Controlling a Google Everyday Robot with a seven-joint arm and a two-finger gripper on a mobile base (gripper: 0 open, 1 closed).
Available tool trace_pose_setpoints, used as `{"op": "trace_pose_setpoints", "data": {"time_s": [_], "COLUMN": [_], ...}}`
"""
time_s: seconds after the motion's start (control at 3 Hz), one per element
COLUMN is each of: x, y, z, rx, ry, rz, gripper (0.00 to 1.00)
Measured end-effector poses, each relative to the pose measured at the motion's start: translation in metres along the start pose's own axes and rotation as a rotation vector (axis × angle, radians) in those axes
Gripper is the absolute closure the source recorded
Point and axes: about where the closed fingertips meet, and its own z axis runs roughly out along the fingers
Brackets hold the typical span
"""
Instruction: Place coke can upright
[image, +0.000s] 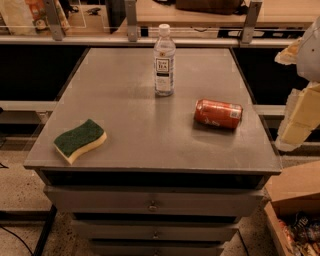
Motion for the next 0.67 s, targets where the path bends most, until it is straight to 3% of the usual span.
{"op": "trace_pose_setpoints", "data": {"time_s": [0.33, 0.67], "x": [0.000, -0.020], "y": [0.000, -0.011], "z": [0.000, 0.016], "rx": [0.000, -0.013], "ry": [0.000, 0.020], "rz": [0.000, -0.043], "gripper": [0.00, 0.00]}}
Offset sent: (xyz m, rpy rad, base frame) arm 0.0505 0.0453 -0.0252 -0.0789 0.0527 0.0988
